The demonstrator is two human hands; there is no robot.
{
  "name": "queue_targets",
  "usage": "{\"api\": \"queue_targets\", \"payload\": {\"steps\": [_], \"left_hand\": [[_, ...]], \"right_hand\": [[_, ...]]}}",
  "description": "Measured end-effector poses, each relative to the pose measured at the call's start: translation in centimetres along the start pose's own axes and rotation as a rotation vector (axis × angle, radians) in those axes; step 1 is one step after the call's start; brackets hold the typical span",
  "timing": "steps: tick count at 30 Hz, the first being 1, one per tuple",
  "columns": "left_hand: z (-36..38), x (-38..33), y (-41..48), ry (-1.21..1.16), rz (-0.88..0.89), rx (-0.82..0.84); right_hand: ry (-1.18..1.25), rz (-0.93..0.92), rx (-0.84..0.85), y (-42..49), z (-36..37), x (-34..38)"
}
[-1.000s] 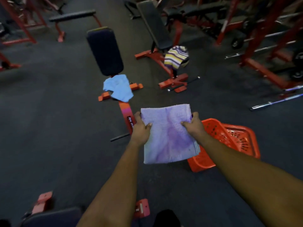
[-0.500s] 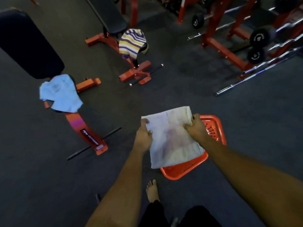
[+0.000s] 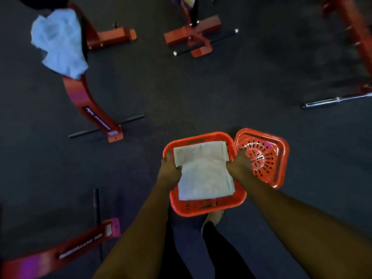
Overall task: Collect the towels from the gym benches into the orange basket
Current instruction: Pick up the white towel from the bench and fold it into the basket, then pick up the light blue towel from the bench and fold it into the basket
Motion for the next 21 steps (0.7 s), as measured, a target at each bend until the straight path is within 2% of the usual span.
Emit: {"api": "queue_targets", "payload": {"steps": [4,10,14,21], "left_hand": [[-0.8,0.7,-0.3,-0.007,-0.034,-0.078],[-6.8,-1.2,-3.8,-0.069,0.075,-0.126],[-14.2,-2.3,-8.2,-0.109,0.156,-0.227],[-30.1,-0.1,-18.4,-0.082,0.277,-0.408]], "right_hand": [[-0.072,-0.004,0.068,1.2,-0.1,1.4],[-0.055,-0.202,0.116,-1.7,-0.7,10.6],[0.062,-0.314,0.116,-4.3,-0.6,18.0],[0.14,-0.541,0.087,-15.2,0.4,34.1]]}}
Point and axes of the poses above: each hand's wrist, its own y-axis towards the middle knuckle, its own z-axis out of the palm, x = y × z, the point moved 10 cm from there along y, towards the middle knuckle, and after that the axes turned 13 degrees about x, right-handed, at the moved point
